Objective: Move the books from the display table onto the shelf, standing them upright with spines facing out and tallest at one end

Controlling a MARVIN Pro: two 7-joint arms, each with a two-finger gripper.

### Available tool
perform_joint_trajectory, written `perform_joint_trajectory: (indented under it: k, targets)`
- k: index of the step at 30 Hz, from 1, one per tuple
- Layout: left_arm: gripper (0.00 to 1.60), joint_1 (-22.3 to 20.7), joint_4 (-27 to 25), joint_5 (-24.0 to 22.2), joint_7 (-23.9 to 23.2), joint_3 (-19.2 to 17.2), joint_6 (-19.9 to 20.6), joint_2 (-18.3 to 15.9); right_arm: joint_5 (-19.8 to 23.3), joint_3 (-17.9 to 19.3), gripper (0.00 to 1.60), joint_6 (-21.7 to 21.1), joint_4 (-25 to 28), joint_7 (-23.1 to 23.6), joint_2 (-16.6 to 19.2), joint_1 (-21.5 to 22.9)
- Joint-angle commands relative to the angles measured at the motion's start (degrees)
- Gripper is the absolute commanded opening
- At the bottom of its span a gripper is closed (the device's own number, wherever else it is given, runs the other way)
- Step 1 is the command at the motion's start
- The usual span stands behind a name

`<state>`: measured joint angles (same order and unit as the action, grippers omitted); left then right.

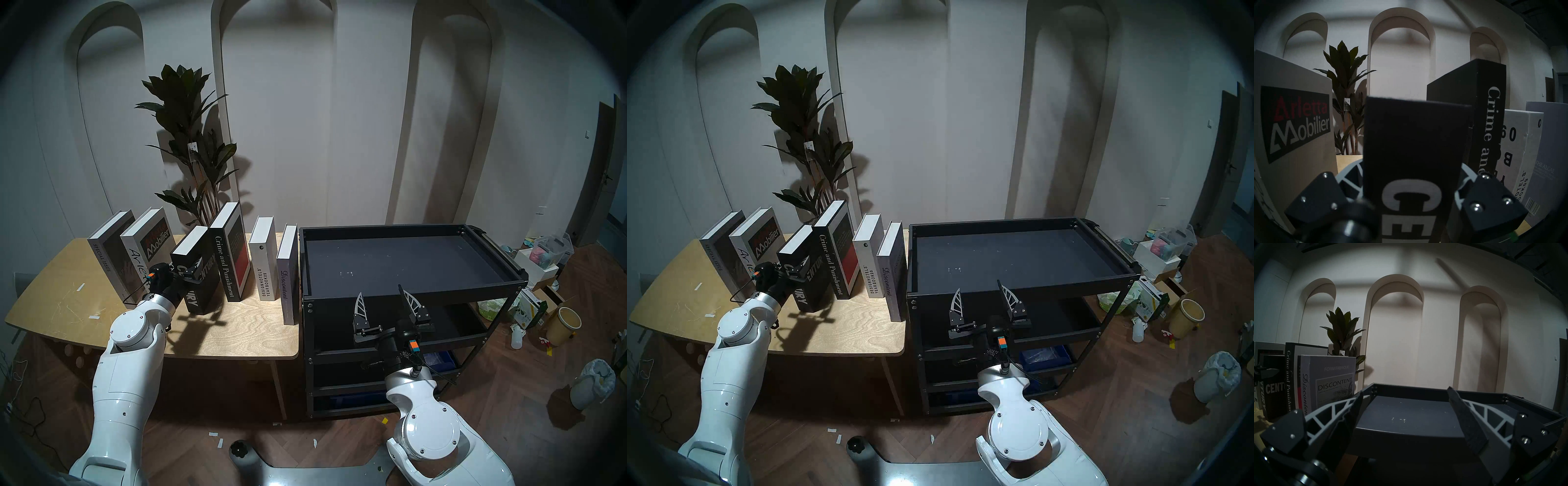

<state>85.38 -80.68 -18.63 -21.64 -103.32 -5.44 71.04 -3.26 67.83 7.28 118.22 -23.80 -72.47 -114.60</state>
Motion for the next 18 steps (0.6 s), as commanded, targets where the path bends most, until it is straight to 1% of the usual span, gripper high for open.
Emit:
perform_joint_trajectory:
  k: [1,5,11,12,13,15,18]
  targets:
    - [0.00,-1.20,-6.50,-0.94,-0.52,-1.20,-2.62,-0.15,-0.10,0.06,1.60,0.09,1.05,-0.01,-0.01,0.41]
    - [0.00,-2.55,-9.08,-1.06,-0.83,-1.16,-3.91,-0.36,-0.01,-0.06,1.60,0.13,0.95,-0.18,0.13,0.51]
    - [0.00,-3.69,-13.27,0.28,-0.63,-1.11,-5.44,-1.31,0.11,-0.25,1.60,0.16,0.87,-0.46,0.35,0.65]
    - [0.00,-3.39,-14.50,1.62,-0.27,-1.03,-6.05,-1.87,0.13,-0.28,1.60,0.17,0.85,-0.51,0.39,0.68]
    - [0.00,-3.77,-14.37,1.96,-0.41,-0.82,-6.60,-2.00,0.15,-0.30,1.60,0.17,0.84,-0.54,0.42,0.70]
    - [0.00,-3.48,-16.19,2.39,-0.50,-0.74,-7.27,-1.80,0.19,-0.36,1.60,0.17,0.83,-0.63,0.50,0.74]
    - [0.00,-3.03,-18.37,4.32,0.00,-0.59,-8.25,-1.88,0.25,-0.45,1.60,0.18,0.82,-0.77,0.61,0.81]
